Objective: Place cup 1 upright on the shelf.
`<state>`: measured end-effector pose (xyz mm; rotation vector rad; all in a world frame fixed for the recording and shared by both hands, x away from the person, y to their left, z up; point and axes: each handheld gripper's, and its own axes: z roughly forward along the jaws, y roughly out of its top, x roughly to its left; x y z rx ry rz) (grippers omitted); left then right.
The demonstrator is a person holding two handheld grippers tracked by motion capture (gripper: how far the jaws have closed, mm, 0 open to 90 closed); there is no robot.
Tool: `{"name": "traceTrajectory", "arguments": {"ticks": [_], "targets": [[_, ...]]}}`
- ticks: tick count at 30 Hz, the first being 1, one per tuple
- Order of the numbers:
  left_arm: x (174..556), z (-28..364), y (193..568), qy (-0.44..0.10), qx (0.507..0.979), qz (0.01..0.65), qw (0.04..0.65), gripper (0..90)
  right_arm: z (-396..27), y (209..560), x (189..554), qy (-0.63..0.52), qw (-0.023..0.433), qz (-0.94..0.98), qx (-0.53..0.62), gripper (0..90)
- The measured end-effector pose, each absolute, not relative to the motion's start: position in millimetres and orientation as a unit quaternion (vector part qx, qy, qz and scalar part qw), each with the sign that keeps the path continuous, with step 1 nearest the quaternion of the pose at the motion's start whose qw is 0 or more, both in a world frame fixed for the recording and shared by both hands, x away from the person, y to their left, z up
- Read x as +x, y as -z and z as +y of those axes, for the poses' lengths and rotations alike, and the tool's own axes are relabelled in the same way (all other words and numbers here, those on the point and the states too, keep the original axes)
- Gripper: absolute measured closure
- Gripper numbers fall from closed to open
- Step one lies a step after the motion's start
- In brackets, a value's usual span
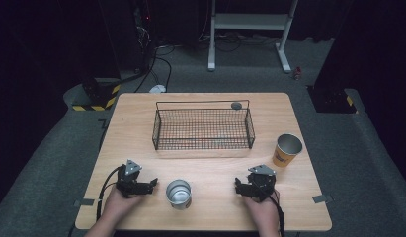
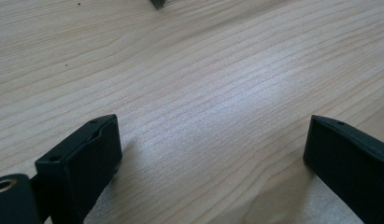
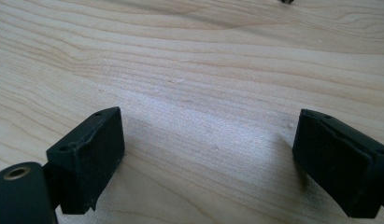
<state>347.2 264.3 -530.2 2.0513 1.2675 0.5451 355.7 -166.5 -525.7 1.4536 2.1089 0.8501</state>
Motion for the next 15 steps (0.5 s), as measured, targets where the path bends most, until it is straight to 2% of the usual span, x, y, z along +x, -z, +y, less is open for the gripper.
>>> {"name": "traceTrajectory", "arguments": {"ticks": [15], "targets": [[348.9, 263.8, 530.7, -0.207, 0.78, 0.493, 0.324, 0.6, -166.9, 525.4, 355.0, -0.309, 0.22, 0.764, 0.522, 10.9]]}}
